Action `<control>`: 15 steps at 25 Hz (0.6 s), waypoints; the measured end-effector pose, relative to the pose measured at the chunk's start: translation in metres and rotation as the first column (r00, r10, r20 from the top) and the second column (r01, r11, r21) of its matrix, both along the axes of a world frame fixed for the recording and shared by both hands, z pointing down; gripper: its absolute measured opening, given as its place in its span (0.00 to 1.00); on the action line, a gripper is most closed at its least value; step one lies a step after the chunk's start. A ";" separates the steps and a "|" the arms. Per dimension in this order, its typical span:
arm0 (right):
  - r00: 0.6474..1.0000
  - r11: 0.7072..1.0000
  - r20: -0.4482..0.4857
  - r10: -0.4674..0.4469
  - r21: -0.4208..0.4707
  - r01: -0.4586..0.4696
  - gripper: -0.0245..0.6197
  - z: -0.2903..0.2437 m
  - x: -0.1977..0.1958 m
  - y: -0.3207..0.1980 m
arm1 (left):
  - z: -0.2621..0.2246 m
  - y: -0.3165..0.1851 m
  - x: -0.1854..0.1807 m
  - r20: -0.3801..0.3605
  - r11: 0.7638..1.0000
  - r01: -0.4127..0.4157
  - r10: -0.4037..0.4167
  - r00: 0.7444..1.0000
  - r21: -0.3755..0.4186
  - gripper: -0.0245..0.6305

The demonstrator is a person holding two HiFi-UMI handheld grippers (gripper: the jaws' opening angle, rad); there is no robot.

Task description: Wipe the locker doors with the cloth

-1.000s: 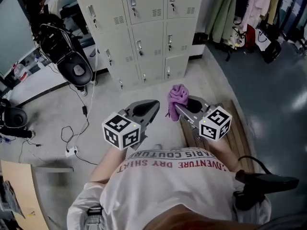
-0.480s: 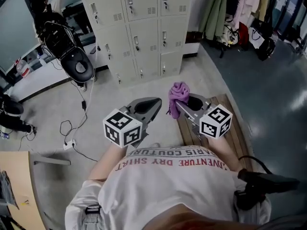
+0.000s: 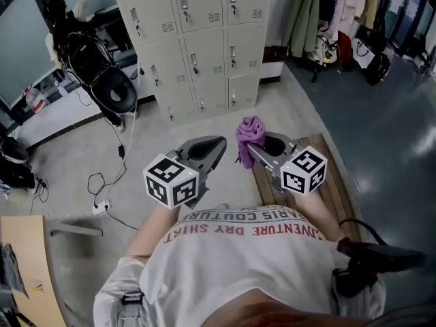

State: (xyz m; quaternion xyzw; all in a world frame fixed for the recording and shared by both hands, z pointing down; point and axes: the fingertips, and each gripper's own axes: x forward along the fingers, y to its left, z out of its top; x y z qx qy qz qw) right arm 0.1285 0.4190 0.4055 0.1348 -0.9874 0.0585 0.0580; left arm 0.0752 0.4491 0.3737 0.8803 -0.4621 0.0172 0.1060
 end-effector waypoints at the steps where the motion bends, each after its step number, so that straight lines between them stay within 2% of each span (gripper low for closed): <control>1: 1.000 1.000 -0.001 0.000 0.000 0.000 0.16 0.001 0.000 0.001 | 0.000 0.002 0.000 0.000 1.000 0.000 0.000 1.000 0.002 0.04; 15: 1.000 1.000 0.005 0.011 0.005 -0.011 0.16 -0.004 0.002 0.010 | -0.002 0.013 -0.002 -0.001 1.000 0.005 -0.005 1.000 0.007 0.04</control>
